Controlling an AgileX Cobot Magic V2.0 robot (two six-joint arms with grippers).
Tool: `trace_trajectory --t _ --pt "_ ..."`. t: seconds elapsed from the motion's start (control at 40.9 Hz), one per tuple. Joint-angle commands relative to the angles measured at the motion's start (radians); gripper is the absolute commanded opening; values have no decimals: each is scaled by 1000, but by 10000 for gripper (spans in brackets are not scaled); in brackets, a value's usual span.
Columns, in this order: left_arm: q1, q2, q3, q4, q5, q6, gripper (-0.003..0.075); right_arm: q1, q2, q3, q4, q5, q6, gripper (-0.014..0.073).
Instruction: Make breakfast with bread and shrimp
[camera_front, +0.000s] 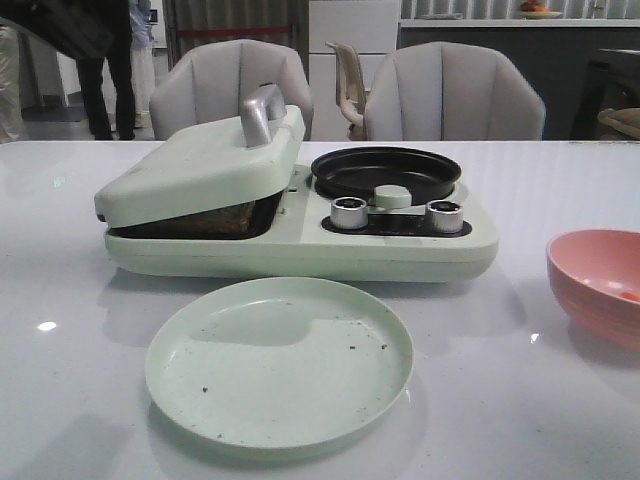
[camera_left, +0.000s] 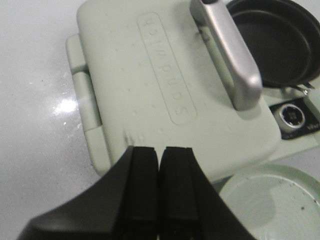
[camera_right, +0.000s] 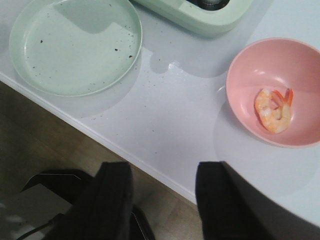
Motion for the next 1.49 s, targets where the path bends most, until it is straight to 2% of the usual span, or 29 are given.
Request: trace_trajectory --t 0.0,0.244,0.538,0.807,1.075,1.173,1.466 --pt "-35 -115 34 3 -55 2 102 -4 -4 -25 0 -58 0 422" --pt "-81 -279 166 36 9 -15 103 -4 -4 -25 0 -58 0 422" --pt "-81 -441 271 242 120 -230 103 -4 -4 -25 1 -62 0 422" --pt "-81 -550 337 237 178 -233 101 -4 -4 -25 2 -75 0 422" --pt "-81 -559 343 237 180 -233 101 -10 45 -26 5 -116 12 422" --pt "-81 -559 343 237 180 -233 101 -54 111 -47 3 -111 42 422" --pt "-81 -559 343 237 180 -233 101 -354 339 -168 6 -61 43 422"
